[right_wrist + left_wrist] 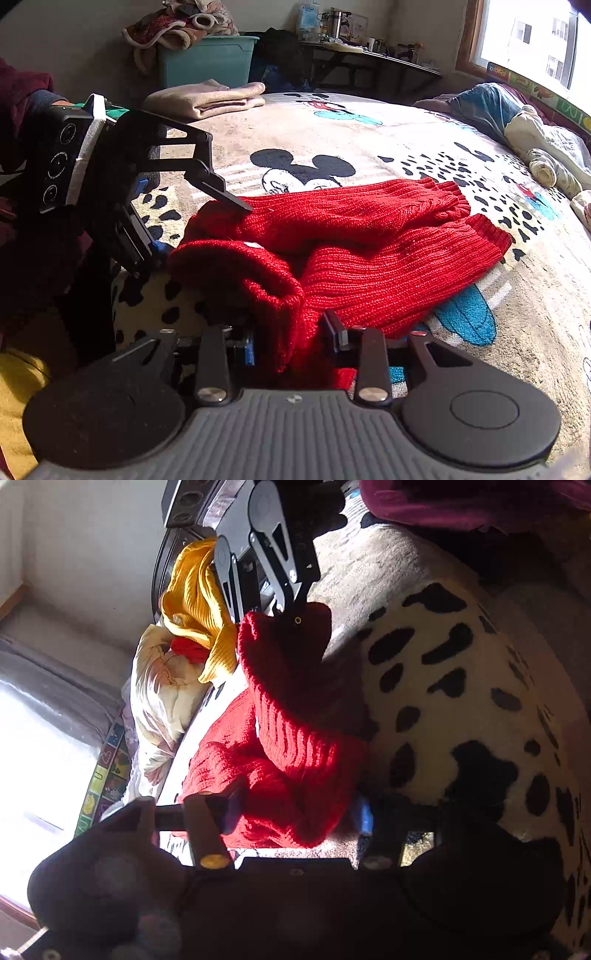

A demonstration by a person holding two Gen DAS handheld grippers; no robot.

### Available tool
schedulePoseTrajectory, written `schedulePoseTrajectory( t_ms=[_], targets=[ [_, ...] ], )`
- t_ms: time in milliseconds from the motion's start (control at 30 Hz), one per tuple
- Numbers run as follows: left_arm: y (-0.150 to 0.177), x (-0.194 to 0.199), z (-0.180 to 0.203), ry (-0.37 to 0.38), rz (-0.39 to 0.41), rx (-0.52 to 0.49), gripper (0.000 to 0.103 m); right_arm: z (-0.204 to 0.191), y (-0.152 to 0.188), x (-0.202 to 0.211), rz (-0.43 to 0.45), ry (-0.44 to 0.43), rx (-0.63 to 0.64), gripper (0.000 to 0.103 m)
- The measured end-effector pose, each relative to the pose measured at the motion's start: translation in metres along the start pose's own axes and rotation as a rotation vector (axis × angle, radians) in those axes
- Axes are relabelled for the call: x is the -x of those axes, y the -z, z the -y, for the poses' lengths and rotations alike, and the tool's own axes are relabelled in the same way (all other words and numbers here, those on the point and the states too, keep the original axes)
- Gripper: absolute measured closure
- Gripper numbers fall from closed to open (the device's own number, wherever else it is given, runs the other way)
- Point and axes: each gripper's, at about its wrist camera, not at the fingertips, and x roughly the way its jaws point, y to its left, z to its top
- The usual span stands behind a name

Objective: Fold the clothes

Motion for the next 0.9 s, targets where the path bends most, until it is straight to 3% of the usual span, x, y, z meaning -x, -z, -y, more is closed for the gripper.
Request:
schedulePoseTrajectory(
  t_ms=[33, 167, 200, 433, 500, 567, 667, 800, 900],
  targets=[
    [-0.001, 0.000, -0.004, 0.003, 0.001, 0.004, 0.064, -0.011, 0.004, 0.002, 0.006, 0.035, 0.034, 0.066],
    [-0.002, 0.002, -0.023, 0.055, 0.007, 0.083, 0.067, -0.053, 0.023, 0.003, 0.014, 0.184, 0.184, 0.028],
    [-0.001, 0.004, -0.028, 0.067, 0.010, 0.103, 0.067, -0.063, 0.029, 0.003, 0.019, 0.216, 0.213, 0.026],
    [-0.002, 0.003, -0.028, 0.081, -0.005, 0.119, 0.067, -0.092, 0.050, -0.019, 0.018, 0.404, 0.360, 0.029],
    [-0.004, 0.002, -0.027, 0.090, -0.019, 0.117, 0.068, -0.095, 0.052, -0.025, 0.022, 0.448, 0.388, 0.054],
    [-0.009, 0.000, -0.029, 0.110, -0.034, 0.105, 0.071, -0.090, 0.047, -0.025, -0.005, 0.421, 0.372, 0.065],
    [-0.020, 0.010, -0.035, 0.180, -0.045, 0.092, 0.071, -0.088, 0.029, -0.008, -0.049, 0.314, 0.346, 0.068],
    [-0.036, 0.029, -0.049, 0.417, -0.062, 0.039, 0.071, -0.091, 0.000, 0.020, -0.199, 0.084, 0.360, 0.068],
    [-0.048, 0.030, -0.075, 0.576, -0.066, 0.078, 0.071, -0.088, -0.023, 0.032, -0.284, -0.037, 0.388, 0.068]
  ],
)
